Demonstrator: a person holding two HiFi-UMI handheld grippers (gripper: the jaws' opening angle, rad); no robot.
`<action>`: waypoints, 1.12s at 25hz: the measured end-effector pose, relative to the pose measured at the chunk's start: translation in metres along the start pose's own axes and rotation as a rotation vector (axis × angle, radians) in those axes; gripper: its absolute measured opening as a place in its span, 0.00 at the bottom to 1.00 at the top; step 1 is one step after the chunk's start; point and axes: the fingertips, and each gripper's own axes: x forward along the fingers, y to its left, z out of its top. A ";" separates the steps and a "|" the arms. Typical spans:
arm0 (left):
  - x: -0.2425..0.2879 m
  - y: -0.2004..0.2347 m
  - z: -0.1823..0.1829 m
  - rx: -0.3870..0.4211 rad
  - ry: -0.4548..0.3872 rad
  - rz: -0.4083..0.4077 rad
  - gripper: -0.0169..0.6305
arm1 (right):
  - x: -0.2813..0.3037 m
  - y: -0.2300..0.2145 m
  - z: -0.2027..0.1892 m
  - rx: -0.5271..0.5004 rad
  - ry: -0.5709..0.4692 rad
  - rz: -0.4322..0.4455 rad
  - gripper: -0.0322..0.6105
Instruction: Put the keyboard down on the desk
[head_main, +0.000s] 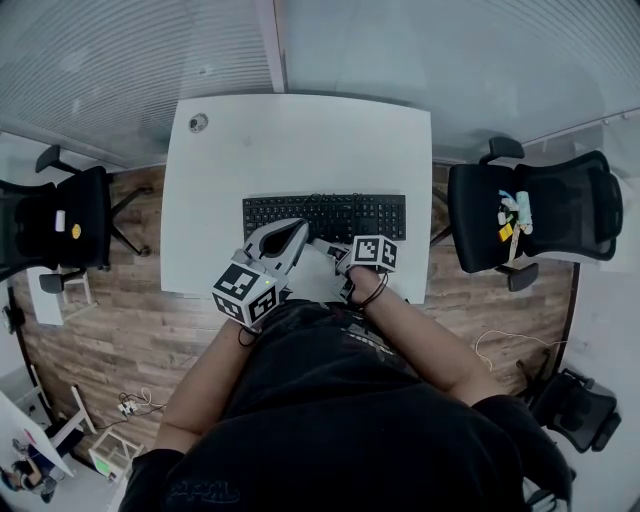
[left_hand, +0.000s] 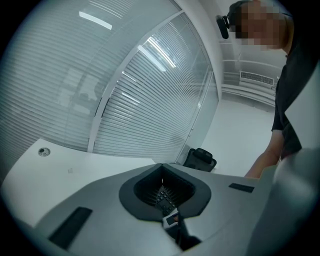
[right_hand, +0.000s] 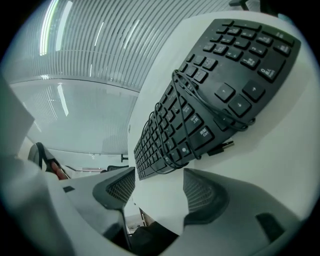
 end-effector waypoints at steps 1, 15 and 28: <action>0.000 -0.001 0.000 0.001 0.001 -0.001 0.05 | 0.000 0.002 -0.002 -0.008 0.011 0.002 0.53; 0.003 -0.002 0.012 0.012 -0.014 -0.001 0.05 | -0.033 0.078 0.014 -0.429 0.000 0.057 0.38; 0.003 -0.008 0.039 0.070 -0.058 0.004 0.05 | -0.103 0.209 0.052 -1.079 -0.353 0.075 0.13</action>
